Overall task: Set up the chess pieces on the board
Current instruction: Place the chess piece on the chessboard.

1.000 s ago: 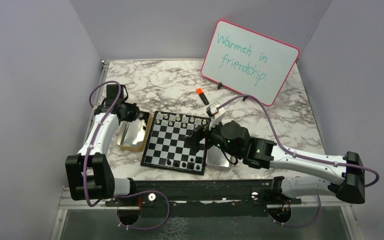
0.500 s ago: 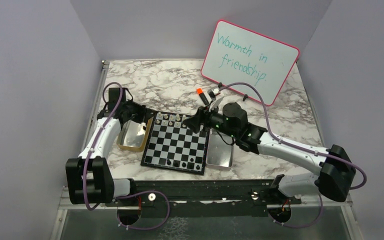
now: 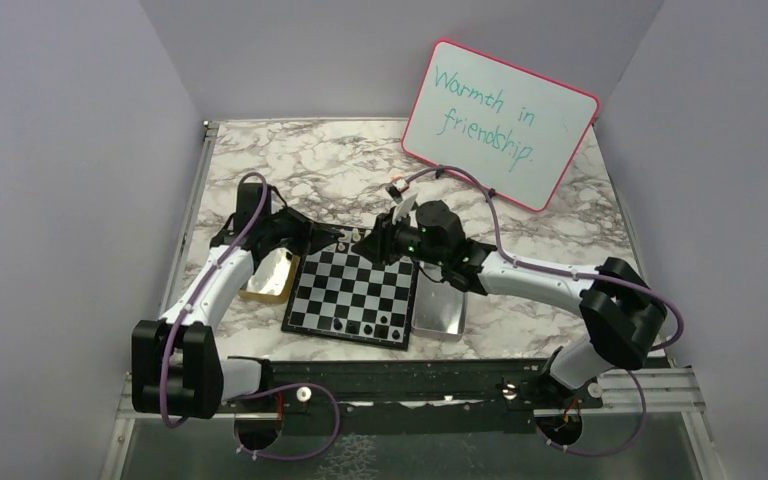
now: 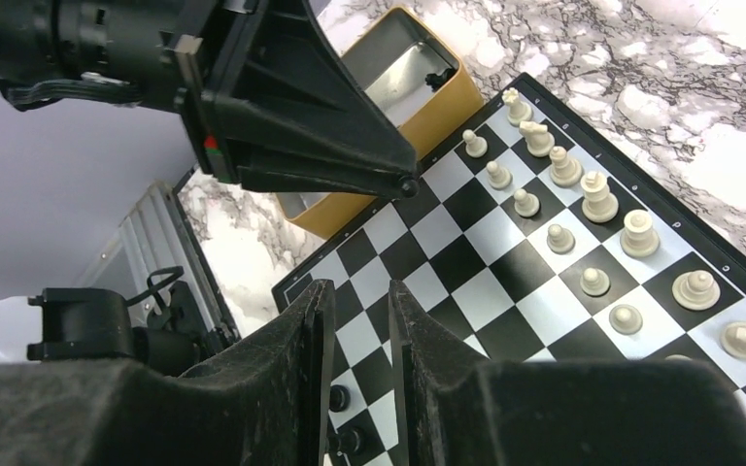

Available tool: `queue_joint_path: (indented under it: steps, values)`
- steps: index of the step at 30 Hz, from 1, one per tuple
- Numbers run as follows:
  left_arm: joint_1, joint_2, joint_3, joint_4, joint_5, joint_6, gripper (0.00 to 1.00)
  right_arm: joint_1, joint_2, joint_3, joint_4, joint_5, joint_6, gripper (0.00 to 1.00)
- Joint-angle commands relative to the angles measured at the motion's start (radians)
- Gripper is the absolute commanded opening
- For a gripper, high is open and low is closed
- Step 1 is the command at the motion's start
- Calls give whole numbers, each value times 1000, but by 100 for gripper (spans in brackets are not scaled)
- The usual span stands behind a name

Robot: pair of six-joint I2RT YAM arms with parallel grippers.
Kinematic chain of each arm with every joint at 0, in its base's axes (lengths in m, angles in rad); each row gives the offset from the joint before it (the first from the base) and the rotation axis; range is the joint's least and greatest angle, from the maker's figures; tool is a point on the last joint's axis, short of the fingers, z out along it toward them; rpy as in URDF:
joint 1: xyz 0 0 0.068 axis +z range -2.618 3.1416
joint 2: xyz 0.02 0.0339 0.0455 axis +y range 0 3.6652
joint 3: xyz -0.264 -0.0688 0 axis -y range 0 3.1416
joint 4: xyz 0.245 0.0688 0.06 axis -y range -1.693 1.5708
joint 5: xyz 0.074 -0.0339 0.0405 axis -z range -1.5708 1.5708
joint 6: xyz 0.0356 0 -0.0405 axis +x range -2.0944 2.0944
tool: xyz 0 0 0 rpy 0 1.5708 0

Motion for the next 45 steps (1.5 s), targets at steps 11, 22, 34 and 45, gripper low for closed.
queue_joint_path:
  steps: [11,22,34,45]
  values:
    - [-23,-111,-110,62,67,-58,6,-5,114,93,86,-69,-59,34]
    - [-26,-152,-117,62,74,-81,6,-4,156,106,94,-91,-60,34]
    - [-29,-195,-114,50,58,-100,6,-5,158,100,125,-87,-103,32]
    - [-37,-181,-101,18,44,-91,5,-4,144,101,134,-81,-205,32]
